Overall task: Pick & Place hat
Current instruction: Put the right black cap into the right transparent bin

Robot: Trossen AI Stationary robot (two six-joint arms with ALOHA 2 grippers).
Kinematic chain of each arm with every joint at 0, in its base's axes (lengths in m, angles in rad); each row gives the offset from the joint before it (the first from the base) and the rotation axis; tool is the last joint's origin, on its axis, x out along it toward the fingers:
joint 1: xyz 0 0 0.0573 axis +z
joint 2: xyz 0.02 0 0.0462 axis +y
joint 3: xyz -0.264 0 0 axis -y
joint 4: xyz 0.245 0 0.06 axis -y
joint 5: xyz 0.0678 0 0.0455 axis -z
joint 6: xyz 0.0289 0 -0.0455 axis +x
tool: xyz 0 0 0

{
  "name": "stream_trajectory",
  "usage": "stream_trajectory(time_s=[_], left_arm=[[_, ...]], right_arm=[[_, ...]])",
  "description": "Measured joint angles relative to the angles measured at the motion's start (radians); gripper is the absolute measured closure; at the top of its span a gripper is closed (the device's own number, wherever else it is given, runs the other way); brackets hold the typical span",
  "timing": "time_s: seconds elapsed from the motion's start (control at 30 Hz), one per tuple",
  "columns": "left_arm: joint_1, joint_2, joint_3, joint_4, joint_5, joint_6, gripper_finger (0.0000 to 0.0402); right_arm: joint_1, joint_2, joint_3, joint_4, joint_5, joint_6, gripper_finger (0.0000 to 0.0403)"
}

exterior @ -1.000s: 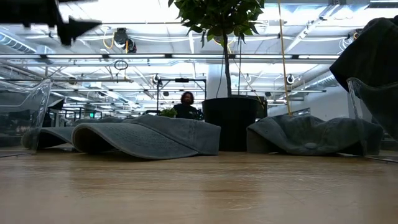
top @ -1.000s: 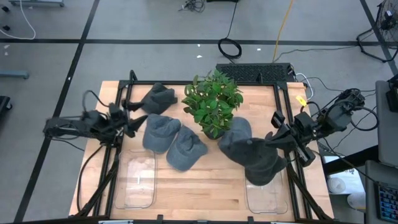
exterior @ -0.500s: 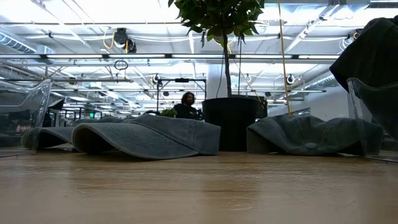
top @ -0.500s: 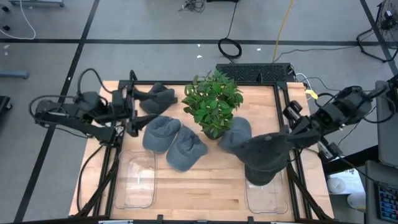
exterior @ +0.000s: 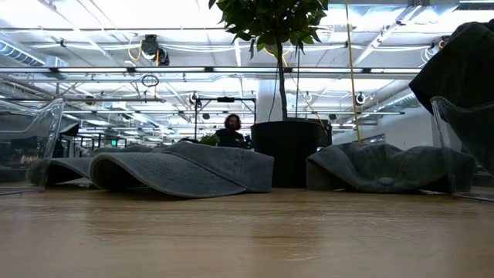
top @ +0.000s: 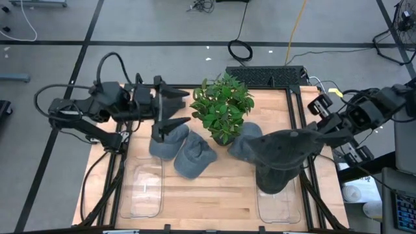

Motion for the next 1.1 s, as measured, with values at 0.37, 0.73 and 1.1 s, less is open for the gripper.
stream_trajectory(time_s=[0.37,0.73,1.1], left_arm=[[-0.054,0.282,0.344,-0.055,0.022,0.050,0.0037],[-0.084,0.496,0.554,-0.059,0.144,0.040,0.0037],[-0.086,0.610,0.580,-0.005,0.186,-0.033,0.0037]], right_arm=[[0.000,0.059,0.078,-0.100,0.000,-0.033,0.0403],[0.000,0.075,0.093,-0.097,0.000,-0.072,0.0403],[0.000,0.092,0.093,-0.100,0.001,-0.082,0.0403]])
